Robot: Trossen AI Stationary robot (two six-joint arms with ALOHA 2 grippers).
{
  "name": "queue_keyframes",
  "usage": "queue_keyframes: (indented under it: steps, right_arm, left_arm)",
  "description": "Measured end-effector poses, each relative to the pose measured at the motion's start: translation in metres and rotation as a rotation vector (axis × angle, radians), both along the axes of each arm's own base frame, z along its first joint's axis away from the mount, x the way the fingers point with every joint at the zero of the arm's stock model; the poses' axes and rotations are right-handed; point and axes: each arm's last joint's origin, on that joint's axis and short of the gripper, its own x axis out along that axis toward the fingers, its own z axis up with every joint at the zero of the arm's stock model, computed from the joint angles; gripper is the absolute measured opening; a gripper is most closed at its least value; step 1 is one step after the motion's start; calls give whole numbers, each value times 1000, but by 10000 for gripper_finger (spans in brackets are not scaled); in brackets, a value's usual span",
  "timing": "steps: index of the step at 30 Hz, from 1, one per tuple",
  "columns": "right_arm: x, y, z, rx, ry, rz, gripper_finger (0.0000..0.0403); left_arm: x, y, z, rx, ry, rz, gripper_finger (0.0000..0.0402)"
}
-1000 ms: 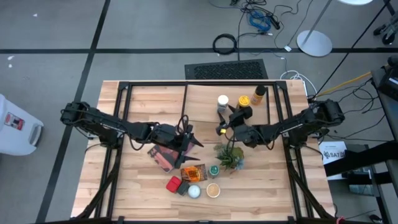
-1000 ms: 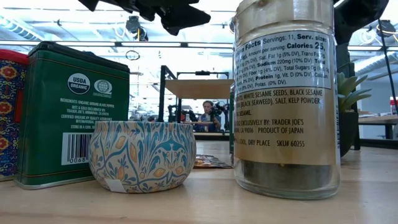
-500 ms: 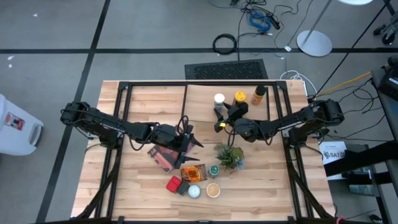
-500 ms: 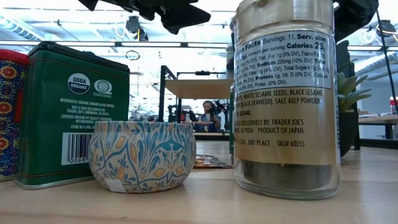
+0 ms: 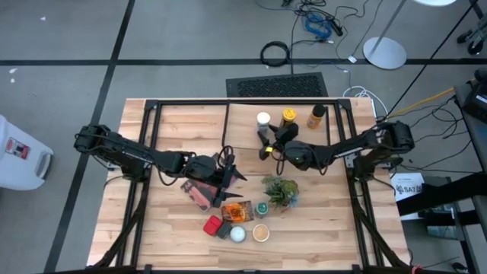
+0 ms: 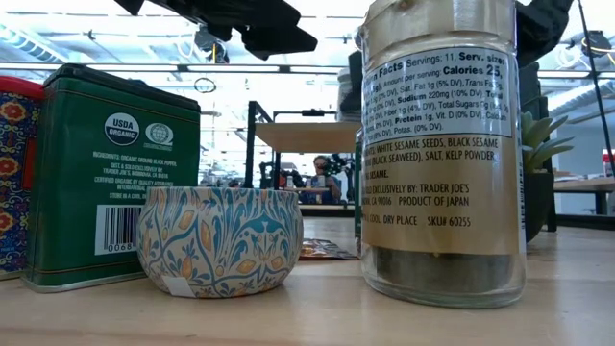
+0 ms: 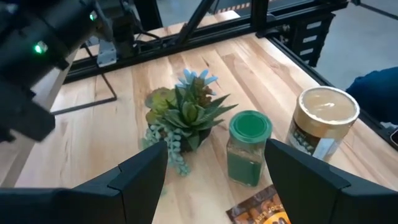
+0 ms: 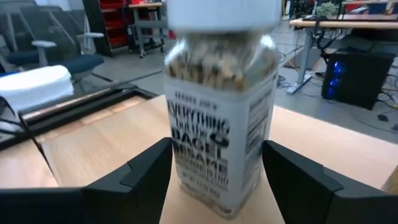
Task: Shelf spices
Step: Adjust the white seasoning bottle
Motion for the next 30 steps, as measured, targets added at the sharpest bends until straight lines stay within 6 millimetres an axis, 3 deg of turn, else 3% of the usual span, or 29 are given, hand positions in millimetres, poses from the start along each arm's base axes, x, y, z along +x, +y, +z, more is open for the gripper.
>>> queue_keyframes:
  steps: [13,30]
  right_arm:
    - [57,-6,1,-86,85,22,235]
    - [76,-32,18,-83,73,-20,235]
  left_arm:
    - [-2,-3,-4,2,42,-1,279]
    - [-10,-20,-4,30,67,-25,279]
